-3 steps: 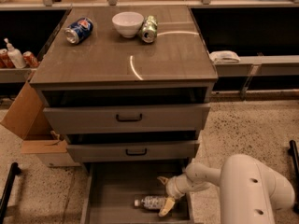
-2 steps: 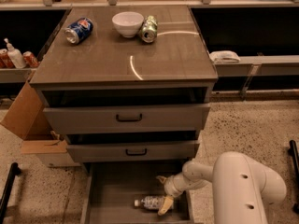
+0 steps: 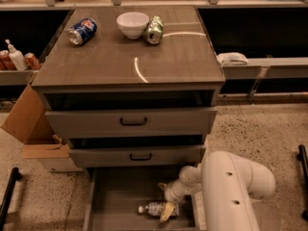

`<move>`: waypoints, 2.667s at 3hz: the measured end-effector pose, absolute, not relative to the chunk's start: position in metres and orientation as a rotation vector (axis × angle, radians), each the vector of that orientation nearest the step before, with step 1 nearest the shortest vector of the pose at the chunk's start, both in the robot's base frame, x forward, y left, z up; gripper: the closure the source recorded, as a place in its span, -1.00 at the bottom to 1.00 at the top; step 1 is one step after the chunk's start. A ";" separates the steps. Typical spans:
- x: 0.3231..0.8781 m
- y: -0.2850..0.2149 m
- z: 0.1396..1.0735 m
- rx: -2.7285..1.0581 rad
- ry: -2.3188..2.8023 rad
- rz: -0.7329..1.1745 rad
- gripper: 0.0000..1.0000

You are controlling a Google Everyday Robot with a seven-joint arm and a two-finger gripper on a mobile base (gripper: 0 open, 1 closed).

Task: Pick blue plastic bottle from bottom drawer and place on counter

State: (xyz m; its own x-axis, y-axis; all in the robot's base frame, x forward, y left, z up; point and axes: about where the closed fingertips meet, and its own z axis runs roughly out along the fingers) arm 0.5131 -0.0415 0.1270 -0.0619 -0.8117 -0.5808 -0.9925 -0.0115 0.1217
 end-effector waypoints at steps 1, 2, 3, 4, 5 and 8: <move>0.510 -0.034 0.112 -1.896 1.967 0.721 -1.00; 0.505 -0.031 0.105 -1.891 1.990 0.707 -0.61; 0.501 -0.029 0.110 -1.876 1.996 0.681 -0.15; 0.494 -0.028 0.119 -1.860 1.987 0.669 0.29; 0.486 -0.025 0.138 -1.834 1.942 0.666 0.78; 0.463 -0.047 0.262 -1.755 1.610 0.670 1.00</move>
Offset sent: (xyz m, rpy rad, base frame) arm -0.0092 0.0120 -0.0287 -0.0728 0.0172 -0.0337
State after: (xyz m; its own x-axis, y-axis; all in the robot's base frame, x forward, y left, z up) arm 0.4625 -0.0473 0.2624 0.1133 -0.6564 -0.7459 -0.9918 -0.0297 -0.1245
